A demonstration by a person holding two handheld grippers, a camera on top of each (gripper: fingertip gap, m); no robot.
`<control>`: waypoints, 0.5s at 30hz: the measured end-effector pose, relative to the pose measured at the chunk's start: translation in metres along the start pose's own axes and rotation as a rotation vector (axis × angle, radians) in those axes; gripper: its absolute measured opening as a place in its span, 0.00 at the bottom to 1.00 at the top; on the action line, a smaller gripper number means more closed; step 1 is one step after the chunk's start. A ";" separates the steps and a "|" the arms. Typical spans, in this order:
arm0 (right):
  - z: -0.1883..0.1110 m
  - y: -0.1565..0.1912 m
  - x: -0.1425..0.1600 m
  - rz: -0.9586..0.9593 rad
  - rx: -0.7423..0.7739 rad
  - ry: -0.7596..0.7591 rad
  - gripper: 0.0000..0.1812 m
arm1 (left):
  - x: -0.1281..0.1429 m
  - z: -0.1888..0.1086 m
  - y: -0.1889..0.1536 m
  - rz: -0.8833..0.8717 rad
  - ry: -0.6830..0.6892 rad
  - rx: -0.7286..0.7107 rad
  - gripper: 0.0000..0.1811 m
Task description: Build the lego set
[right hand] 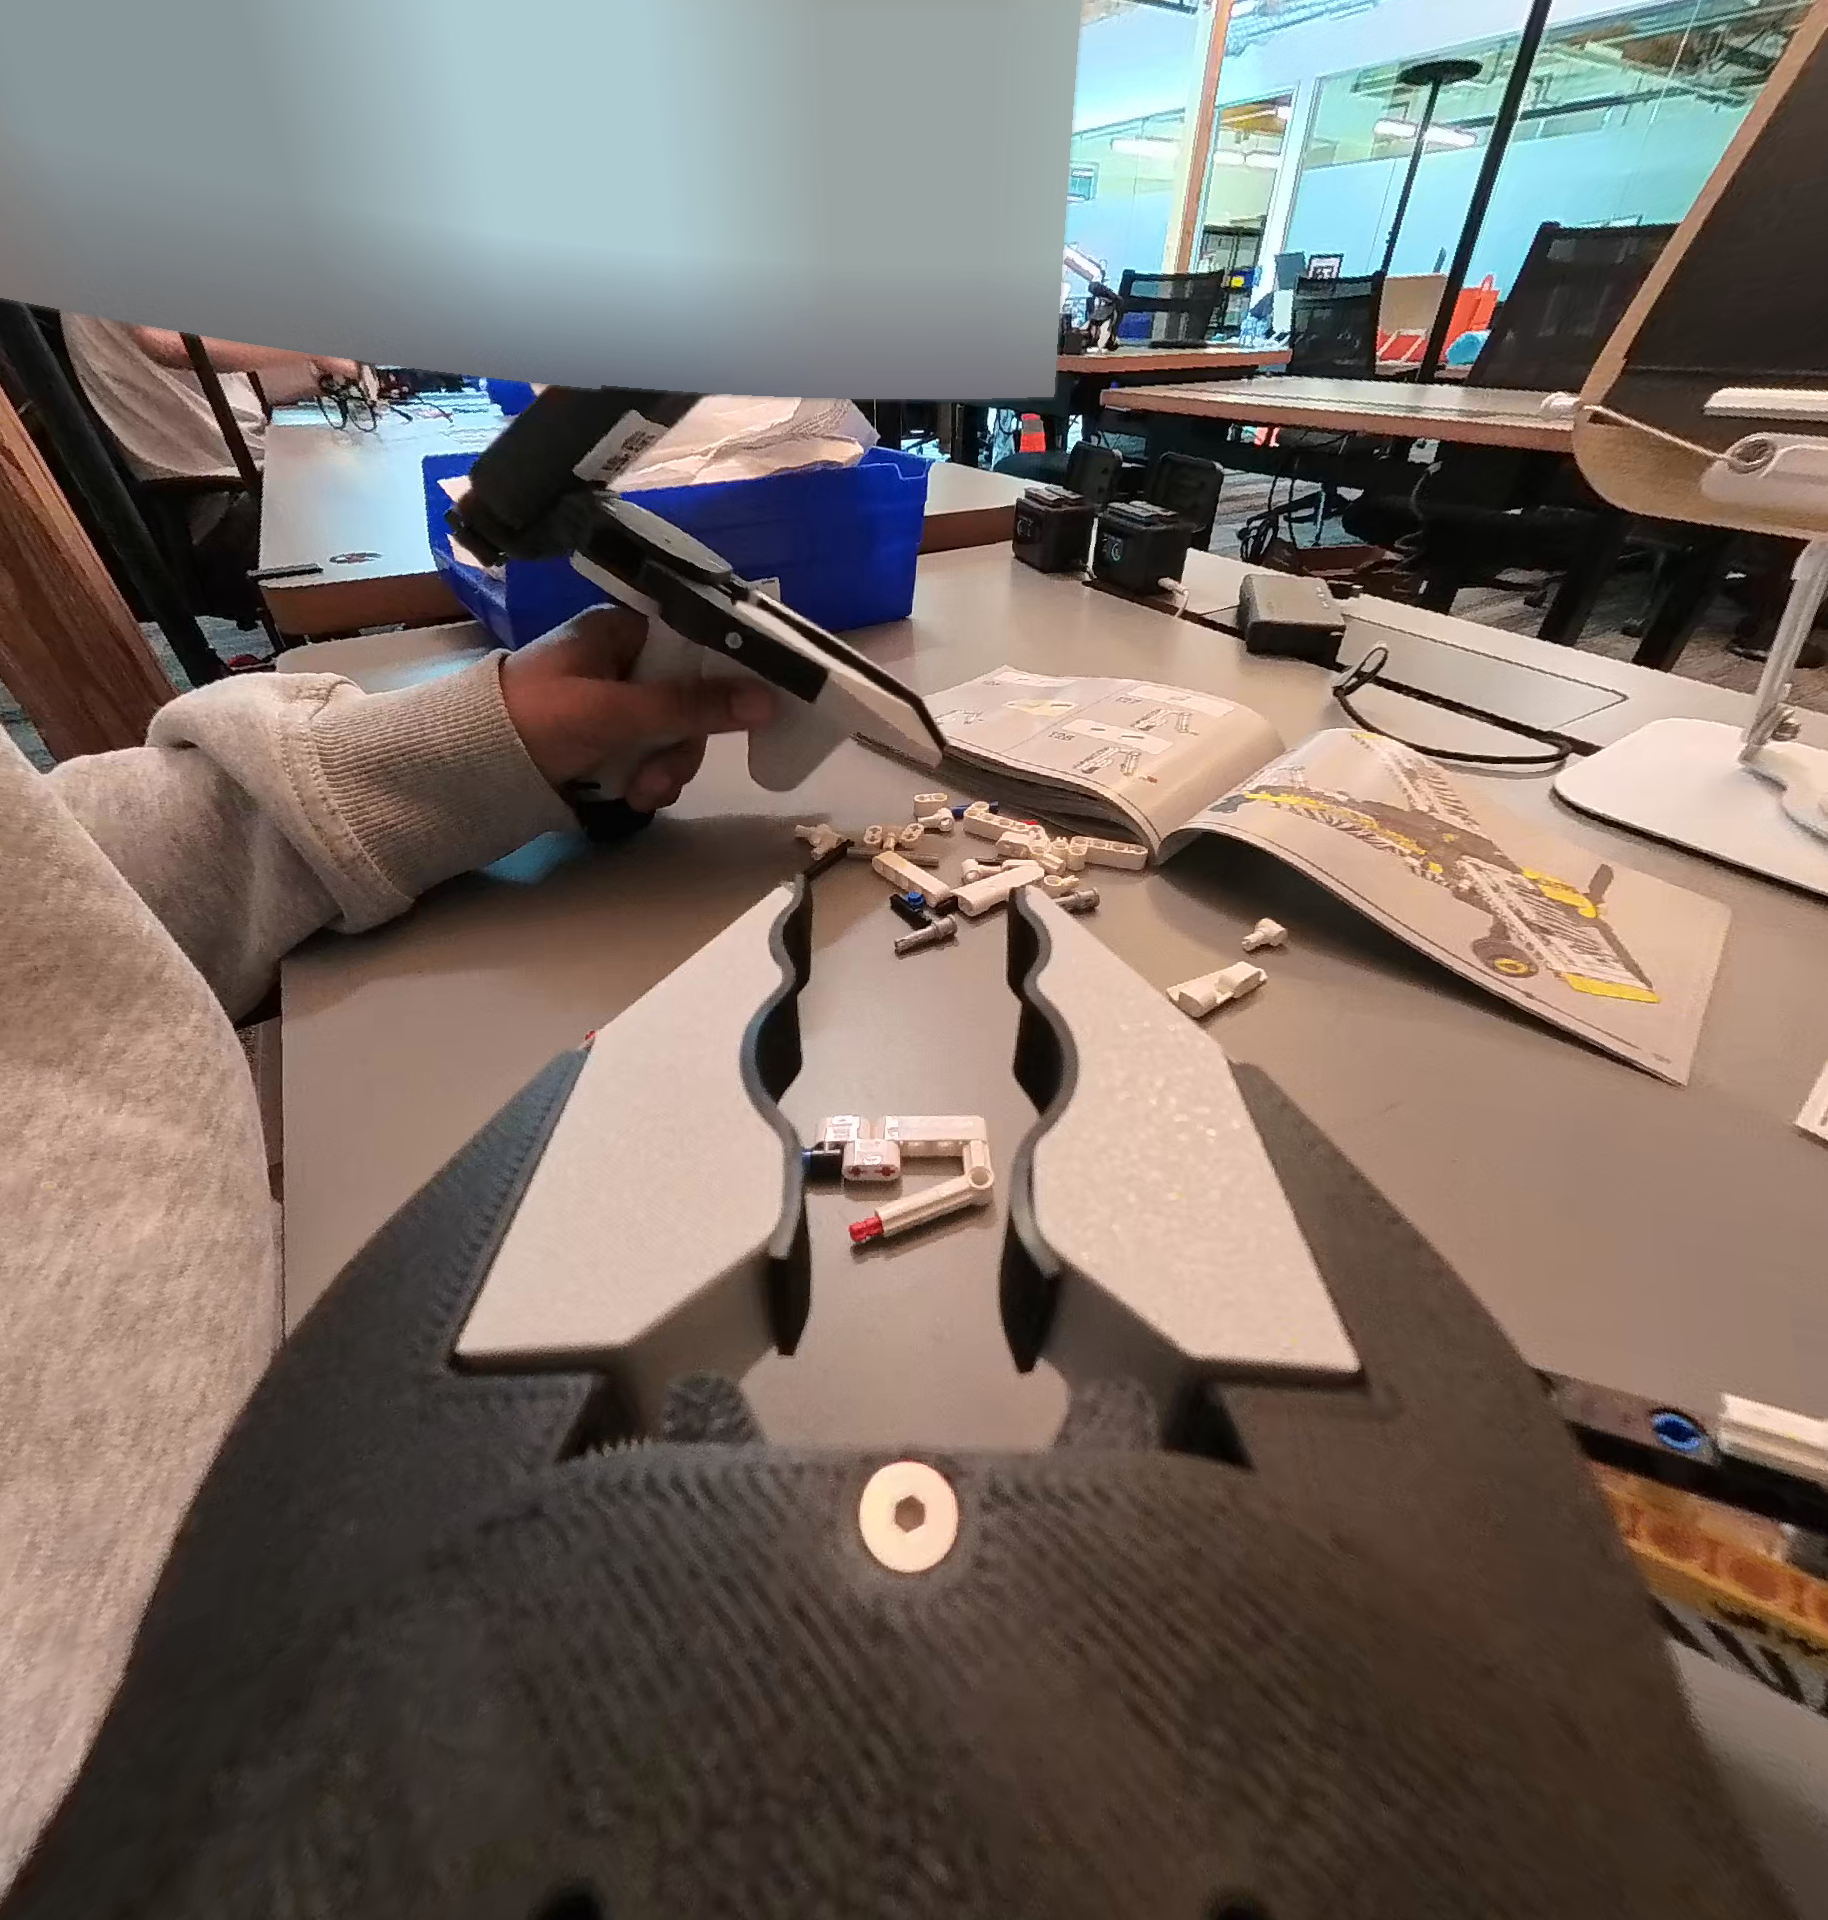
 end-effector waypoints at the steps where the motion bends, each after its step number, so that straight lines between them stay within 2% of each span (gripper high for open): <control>1: 0.000 0.000 0.000 -0.001 0.000 0.000 0.20 | 0.000 -0.001 0.000 -0.001 -0.011 0.005 0.00; 15: -0.002 0.001 -0.001 -0.010 0.003 -0.004 0.20 | -0.001 -0.011 -0.009 0.056 -0.100 0.117 0.00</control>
Point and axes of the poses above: each gripper's, where its closed fingertips meet, z out along the fingers, x out of its underside, y = z × x across the jaws, the point moved 8 cm from there along -z, back along the fingers, and after that the axes turned 11 degrees about y, right-handed, at the moved point
